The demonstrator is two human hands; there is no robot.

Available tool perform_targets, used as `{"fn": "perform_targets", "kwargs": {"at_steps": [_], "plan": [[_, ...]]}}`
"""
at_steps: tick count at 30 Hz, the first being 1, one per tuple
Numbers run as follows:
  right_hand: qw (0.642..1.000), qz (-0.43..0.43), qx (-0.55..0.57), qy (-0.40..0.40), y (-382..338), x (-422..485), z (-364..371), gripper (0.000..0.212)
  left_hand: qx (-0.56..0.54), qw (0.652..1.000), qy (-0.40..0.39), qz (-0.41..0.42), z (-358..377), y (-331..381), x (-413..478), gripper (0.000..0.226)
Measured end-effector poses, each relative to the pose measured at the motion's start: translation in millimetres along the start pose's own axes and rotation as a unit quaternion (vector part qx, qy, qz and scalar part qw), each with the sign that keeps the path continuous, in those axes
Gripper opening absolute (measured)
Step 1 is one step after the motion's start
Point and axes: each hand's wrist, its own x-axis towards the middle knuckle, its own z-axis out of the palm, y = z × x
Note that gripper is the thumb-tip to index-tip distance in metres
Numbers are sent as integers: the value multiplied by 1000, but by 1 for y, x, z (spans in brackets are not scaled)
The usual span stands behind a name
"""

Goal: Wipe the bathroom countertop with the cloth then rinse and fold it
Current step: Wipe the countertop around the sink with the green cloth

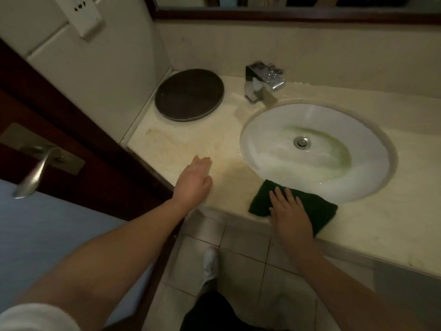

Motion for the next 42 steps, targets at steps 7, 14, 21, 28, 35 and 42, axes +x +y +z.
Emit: {"fn": "perform_targets", "kwargs": {"at_steps": [7, 14, 21, 28, 35, 42], "plan": [[946, 240, 147, 159, -42, 30, -16, 23, -8, 998, -5, -58, -30, -76, 75, 56], [752, 453, 416, 238, -72, 154, -60, 35, 45, 996, -8, -80, -32, -115, 131, 64], [917, 226, 282, 166, -120, 273, -59, 36, 129, 989, -17, -74, -5, -131, 129, 71], [991, 87, 90, 35, -134, 313, -23, 34, 146, 987, -22, -68, -3, -131, 134, 74], [991, 88, -97, -39, -139, 337, 16, 64, 131, 988, -27, -75, -3, -130, 137, 74], [993, 26, -109, -48, -148, 297, 23, 65, 129, 989, -28, -65, -7, -131, 134, 73]]}}
